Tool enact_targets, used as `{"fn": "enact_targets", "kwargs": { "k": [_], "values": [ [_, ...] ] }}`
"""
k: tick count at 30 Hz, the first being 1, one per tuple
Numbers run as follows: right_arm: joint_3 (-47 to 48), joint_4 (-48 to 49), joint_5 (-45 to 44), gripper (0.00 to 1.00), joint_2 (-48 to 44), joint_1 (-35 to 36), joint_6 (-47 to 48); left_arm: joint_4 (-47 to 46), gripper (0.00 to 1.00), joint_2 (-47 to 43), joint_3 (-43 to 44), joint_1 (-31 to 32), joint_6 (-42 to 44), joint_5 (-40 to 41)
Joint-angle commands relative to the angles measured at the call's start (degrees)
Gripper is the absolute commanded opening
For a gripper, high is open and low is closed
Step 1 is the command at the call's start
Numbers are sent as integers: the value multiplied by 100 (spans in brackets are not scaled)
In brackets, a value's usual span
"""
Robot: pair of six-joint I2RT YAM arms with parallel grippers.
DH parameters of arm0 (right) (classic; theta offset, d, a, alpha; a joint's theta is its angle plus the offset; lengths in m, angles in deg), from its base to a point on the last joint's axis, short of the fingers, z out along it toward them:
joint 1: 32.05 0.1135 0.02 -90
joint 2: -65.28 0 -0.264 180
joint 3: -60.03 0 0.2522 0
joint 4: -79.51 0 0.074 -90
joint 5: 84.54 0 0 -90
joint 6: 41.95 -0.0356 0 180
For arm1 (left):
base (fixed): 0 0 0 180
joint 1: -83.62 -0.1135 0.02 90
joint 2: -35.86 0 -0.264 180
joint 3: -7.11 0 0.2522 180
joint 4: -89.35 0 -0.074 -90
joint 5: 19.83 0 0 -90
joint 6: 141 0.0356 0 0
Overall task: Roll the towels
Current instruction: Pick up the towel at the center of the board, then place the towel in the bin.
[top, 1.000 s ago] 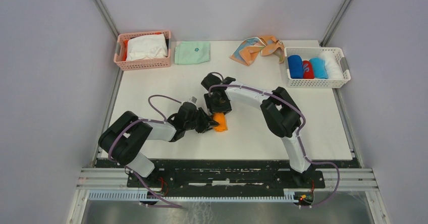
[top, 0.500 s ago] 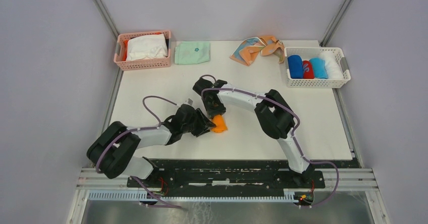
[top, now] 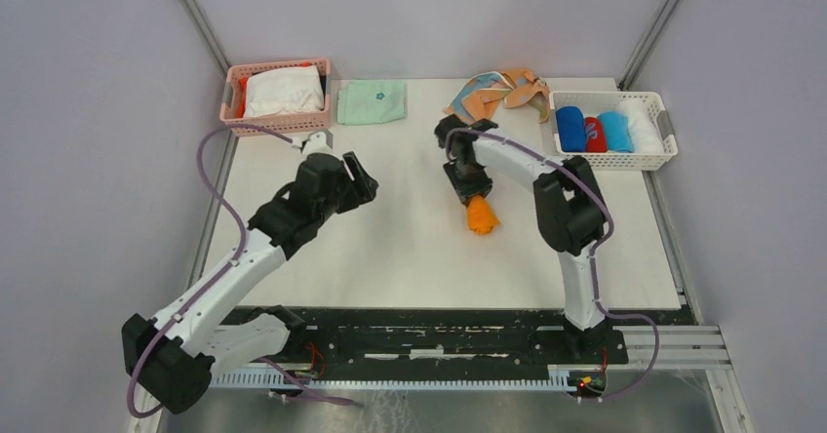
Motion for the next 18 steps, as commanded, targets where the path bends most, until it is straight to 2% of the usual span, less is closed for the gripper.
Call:
{"fn": "enact_targets", "kwargs": {
  "k": [1, 5, 7, 10, 14, 18],
  "values": [
    [711, -802, -32, 19, -830, -944, 1390, 989, 70, -257, 957, -177, 1738, 1133],
    [1824, -1373, 195, 18, -648, -2014, 2174, 885, 76, -488, 1452, -202, 2805, 2208],
    [2699, -1612, 344, 16, -416, -2488, 2417, 563, 80, -662, 1337, -203, 3012, 2673],
    [3570, -1585, 482, 15, -98, -3092, 2761, 5, 81, -860, 868, -211, 3186, 2850],
    [3925, -1044, 304, 14, 184, -3683, 3295, -549, 81, -914, 345, -212, 3250, 3135],
    [3886, -394, 481, 13, 383, -4279, 3554, -863, 81, -836, -71, -210, 3134, 3147]
  ]
}}
